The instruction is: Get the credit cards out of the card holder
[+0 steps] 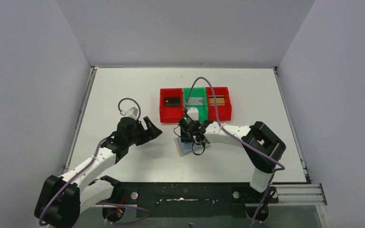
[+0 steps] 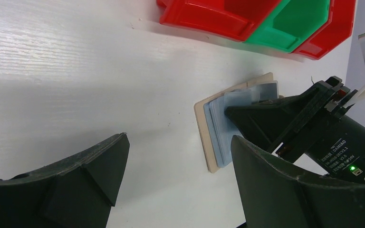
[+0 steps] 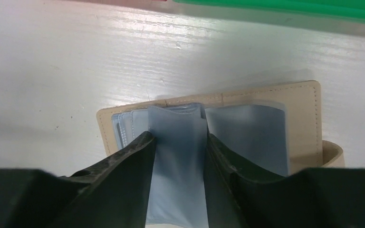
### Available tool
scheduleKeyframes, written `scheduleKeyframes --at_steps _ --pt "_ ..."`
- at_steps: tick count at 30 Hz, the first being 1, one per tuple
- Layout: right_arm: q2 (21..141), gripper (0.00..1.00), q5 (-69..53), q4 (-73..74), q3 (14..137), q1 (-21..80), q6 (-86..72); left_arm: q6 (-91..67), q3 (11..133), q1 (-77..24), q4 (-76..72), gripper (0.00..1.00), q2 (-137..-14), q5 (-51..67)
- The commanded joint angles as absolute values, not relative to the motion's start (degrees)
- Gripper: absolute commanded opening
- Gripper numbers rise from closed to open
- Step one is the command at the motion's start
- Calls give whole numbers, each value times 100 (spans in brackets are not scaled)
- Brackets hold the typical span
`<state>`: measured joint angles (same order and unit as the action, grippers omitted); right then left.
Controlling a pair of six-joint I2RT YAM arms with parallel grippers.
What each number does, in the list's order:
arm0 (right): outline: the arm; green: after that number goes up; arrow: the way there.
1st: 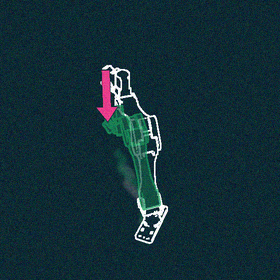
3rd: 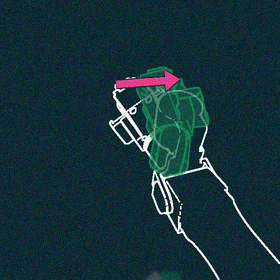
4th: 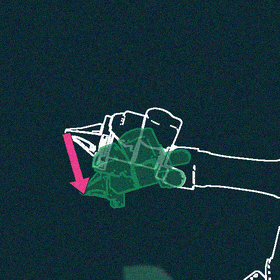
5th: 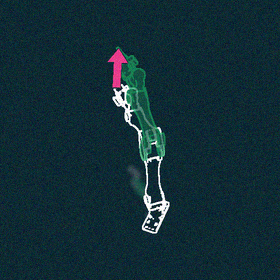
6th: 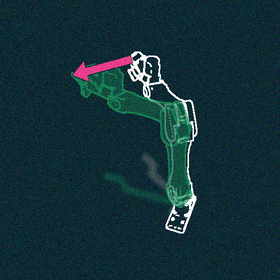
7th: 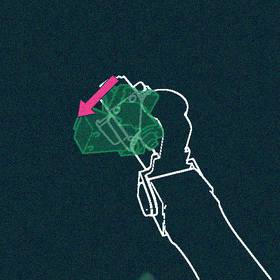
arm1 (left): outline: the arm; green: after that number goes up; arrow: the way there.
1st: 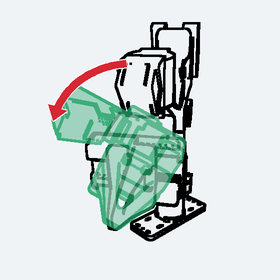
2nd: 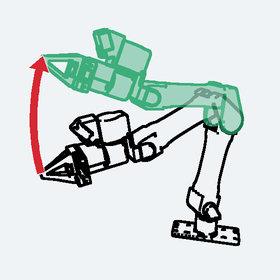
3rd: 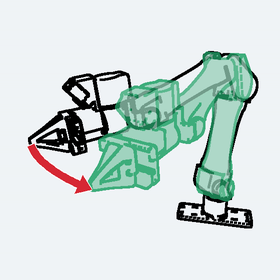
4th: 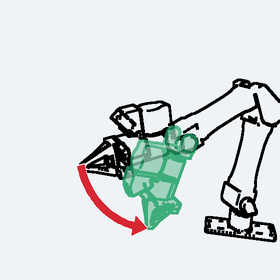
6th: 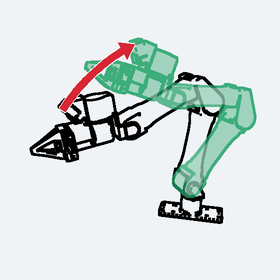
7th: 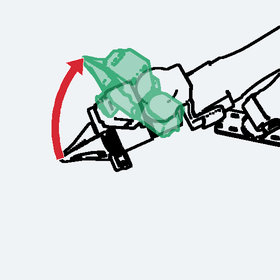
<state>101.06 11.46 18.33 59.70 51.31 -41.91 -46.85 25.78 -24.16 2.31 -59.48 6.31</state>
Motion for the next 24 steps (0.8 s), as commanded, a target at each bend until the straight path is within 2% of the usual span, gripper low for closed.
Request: scheduleKeyframes --at_steps 1,8,12,17,24 --pt "10122 36 1241 1898 5836 5057 -4211 -4567 2863 -2391 -26 79 -5925 657" --pt "9557 33 -352 403 4832 4229 -4596 -4361 2967 -2472 -335 79 -6097 1179" --pt "9353 31 -1200 -490 4275 3727 -5047 -4254 3100 -2876 -715 79 -6343 1411" --pt "9365 30 -1561 -1025 3877 3397 -5419 -4358 3406 -3539 -1011 78 -6975 1309" --pt "9397 31 -1823 -1775 3309 3148 -5865 -5066 3561 -3756 -1890 71 -7896 1300"
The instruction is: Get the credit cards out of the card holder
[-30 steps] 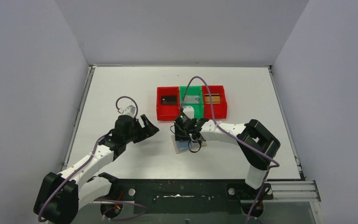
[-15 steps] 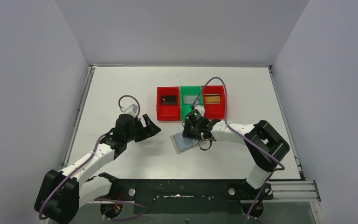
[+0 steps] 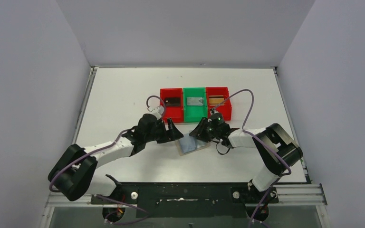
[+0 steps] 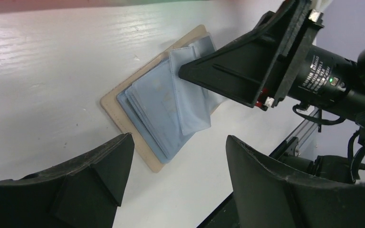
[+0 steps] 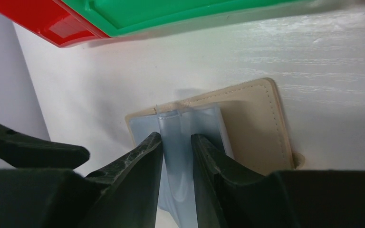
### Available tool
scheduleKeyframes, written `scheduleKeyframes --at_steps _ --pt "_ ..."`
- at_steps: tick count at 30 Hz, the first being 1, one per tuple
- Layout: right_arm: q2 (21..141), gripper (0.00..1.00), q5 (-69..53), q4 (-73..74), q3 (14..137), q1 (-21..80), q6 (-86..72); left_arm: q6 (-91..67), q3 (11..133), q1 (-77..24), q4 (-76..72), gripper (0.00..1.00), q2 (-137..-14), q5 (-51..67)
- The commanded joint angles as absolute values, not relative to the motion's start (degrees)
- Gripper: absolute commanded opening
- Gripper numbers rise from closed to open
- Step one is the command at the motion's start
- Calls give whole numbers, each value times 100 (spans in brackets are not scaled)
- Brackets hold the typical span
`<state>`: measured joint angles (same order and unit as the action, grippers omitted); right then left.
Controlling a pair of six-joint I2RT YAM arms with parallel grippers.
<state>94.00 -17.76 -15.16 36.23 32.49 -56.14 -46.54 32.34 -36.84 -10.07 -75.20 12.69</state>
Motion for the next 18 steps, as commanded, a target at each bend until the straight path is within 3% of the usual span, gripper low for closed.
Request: scheduleKeyframes --at_steps 1,10,18 --pt "9410 31 -1799 -1771 3291 3139 -5870 -5133 3596 -3775 -1970 70 -8014 1289" --pt "9404 31 -1632 -1714 3204 3109 -5845 -5550 4037 -3885 -2316 64 -8844 1062" --pt "9391 33 -1633 -1714 3177 3053 -5846 -5581 4360 -4041 -1641 61 -9247 736"
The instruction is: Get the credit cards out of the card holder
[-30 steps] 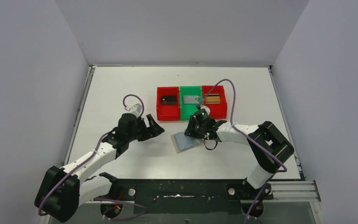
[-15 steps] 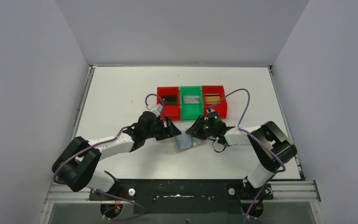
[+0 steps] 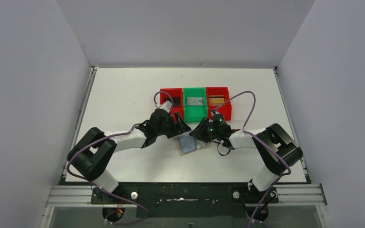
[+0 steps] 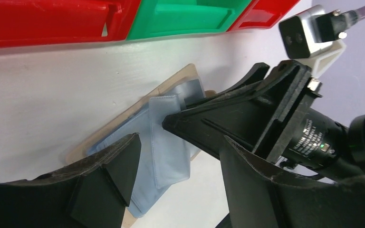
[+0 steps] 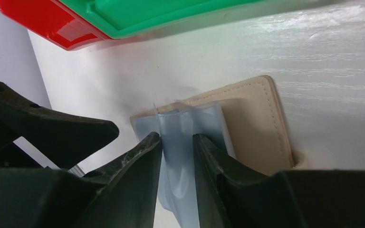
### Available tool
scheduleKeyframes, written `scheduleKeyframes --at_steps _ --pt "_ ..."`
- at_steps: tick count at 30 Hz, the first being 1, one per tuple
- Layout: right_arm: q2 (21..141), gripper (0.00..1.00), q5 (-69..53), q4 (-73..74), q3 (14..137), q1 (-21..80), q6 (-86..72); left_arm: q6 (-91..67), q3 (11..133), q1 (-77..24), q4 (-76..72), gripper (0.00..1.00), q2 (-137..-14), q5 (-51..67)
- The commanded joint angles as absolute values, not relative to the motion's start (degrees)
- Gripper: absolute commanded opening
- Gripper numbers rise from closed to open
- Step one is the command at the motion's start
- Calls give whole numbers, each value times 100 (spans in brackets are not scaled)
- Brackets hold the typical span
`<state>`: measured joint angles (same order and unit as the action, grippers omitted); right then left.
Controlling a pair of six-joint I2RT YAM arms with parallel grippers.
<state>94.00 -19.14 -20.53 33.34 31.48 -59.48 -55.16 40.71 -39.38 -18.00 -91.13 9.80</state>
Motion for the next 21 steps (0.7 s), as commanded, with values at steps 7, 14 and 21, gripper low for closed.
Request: scheduleKeyframes --at_steps 7,14,21 --pt "9326 36 -1760 -1912 3111 2993 -5877 -5576 4377 -4260 -1444 54 -9513 810" --pt "9088 38 -1813 -1941 3121 2945 -5829 -5688 4217 -4248 -1982 49 -9679 1343" --pt "8373 50 -1412 -1365 3151 2919 -5458 -5789 4100 -4223 -2692 47 -9771 1747"
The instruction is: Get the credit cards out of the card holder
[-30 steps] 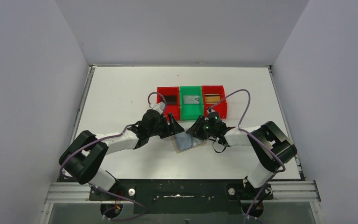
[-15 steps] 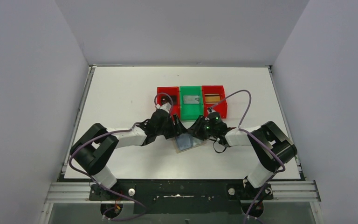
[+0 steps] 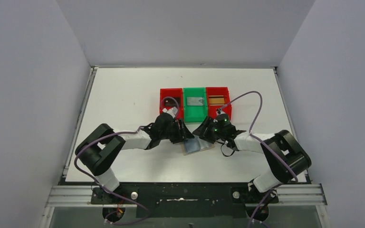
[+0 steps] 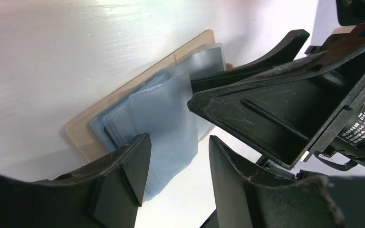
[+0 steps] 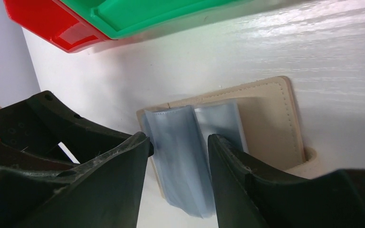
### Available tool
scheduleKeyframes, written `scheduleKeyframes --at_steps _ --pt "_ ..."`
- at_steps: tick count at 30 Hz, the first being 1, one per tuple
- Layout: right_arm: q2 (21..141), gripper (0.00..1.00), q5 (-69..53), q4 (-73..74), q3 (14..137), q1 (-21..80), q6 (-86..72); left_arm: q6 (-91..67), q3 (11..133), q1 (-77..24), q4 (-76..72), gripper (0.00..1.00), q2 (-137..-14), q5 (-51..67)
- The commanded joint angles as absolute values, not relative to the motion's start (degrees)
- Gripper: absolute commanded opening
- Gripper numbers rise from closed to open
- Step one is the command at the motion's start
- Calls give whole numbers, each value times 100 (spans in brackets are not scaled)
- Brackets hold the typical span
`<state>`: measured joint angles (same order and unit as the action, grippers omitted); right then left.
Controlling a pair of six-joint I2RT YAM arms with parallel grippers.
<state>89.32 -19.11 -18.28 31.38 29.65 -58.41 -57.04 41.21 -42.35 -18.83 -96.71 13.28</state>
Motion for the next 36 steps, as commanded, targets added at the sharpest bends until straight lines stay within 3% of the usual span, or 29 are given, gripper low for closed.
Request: scheduleKeyframes --at_steps 1,11,30,36 --pt "8238 51 -1260 -1134 3213 2910 -5388 -5792 4127 -4224 -2751 47 -9799 1817" --pt "7383 52 145 609 3529 2773 -4759 -5844 4371 -4232 -3036 47 -10207 2190" --pt "6284 47 -459 -166 2859 3058 -4199 -5667 5202 -4232 -2934 48 -10741 2663" --pt "6242 48 -433 -214 2927 3292 -3914 -5502 4841 -3829 -2353 49 -9682 1964"
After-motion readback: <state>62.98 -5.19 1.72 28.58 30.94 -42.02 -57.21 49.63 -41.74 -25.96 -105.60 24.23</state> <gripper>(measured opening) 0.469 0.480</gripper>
